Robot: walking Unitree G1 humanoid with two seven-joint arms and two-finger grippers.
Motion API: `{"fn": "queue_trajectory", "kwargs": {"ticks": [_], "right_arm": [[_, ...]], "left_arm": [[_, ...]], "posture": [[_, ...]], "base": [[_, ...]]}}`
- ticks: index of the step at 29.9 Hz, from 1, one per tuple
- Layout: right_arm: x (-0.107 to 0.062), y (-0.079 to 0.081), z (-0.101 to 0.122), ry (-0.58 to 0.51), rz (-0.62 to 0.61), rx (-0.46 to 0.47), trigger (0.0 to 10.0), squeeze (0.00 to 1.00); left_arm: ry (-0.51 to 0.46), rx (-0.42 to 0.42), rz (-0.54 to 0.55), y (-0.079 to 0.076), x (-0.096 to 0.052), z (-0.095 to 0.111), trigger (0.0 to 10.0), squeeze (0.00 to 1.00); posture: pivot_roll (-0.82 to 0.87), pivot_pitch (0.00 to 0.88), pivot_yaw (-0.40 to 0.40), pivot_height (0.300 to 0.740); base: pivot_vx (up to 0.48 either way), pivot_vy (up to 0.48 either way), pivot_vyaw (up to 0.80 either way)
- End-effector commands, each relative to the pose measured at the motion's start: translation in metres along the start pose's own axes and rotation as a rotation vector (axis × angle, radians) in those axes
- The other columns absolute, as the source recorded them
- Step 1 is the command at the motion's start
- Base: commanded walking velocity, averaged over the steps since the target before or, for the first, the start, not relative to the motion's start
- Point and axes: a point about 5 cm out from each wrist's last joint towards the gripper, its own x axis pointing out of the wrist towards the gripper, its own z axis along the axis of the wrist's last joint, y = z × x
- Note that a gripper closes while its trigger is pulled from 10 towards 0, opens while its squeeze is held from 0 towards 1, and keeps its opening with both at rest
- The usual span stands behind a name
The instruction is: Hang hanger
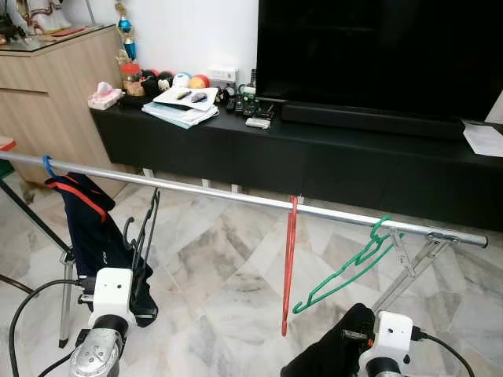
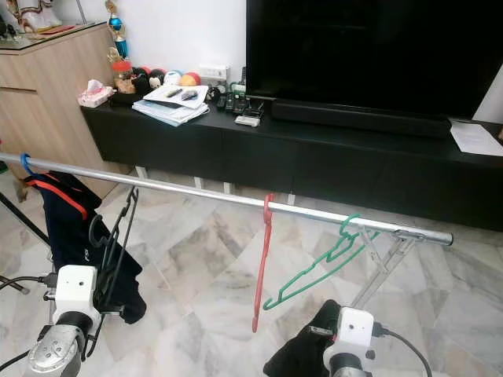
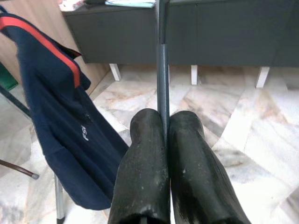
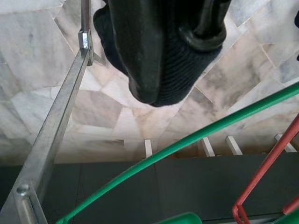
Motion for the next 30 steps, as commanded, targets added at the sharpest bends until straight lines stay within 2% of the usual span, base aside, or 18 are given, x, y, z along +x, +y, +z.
{"fn": "queue_trajectory", "kwargs": {"ticks": [1, 5, 6, 14, 27, 30], "right_arm": [[0.0038, 0.0057, 0.0108, -0.052, 0.027, -0.014, 10.0, 0.0], [0.0034, 0.0047, 0.0082, -0.036, 0.017, -0.012, 10.0, 0.0], [0.0038, 0.0036, 0.0078, -0.032, 0.002, 0.01, 10.0, 0.0], [0.0064, 0.0027, 0.0106, -0.033, 0.0, 0.005, 10.0, 0.0], [0.0083, 0.002, 0.0092, -0.01, -0.038, 0.031, 10.0, 0.0], [0.009, 0.0032, 0.0097, -0.008, -0.04, 0.037, 10.0, 0.0]], "left_arm": [[0.014, -0.009, 0.001, 0.0016, -0.0016, -0.0017, 10.0, 0.0], [0.011, -0.012, -0.007, -0.0002, -0.0009, -0.001, 10.0, 0.0], [0.01, -0.013, -0.01, -0.0013, -0.0008, -0.001, 10.0, 0.0], [0.014, -0.015, -0.025, -0.0059, -0.0006, -0.0015, 10.0, 0.0], [0.004, -0.005, -0.038, -0.0055, -0.0009, 0.0006, 10.0, 0.0], [0.002, -0.009, -0.035, -0.0046, -0.0009, 0.0007, 10.0, 0.0]], "posture": [[0.0, 0.0, 0.032, 0.74], [-0.01, 0.0, 0.03, 0.74], [-0.01, 0.0, 0.029, 0.74], [-0.01, 0.0, 0.023, 0.74], [0.0, 0.011, 0.014, 0.74], [0.0, 0.015, 0.012, 0.74]], "base": [[0.0, 0.0, 0.8], [0.0, 0.0, 0.8], [0.0, 0.0, 0.0], [0.0, 0.0, 0.0], [0.0, 0.0, 0.0], [0.0, 0.0, -0.8]]}}
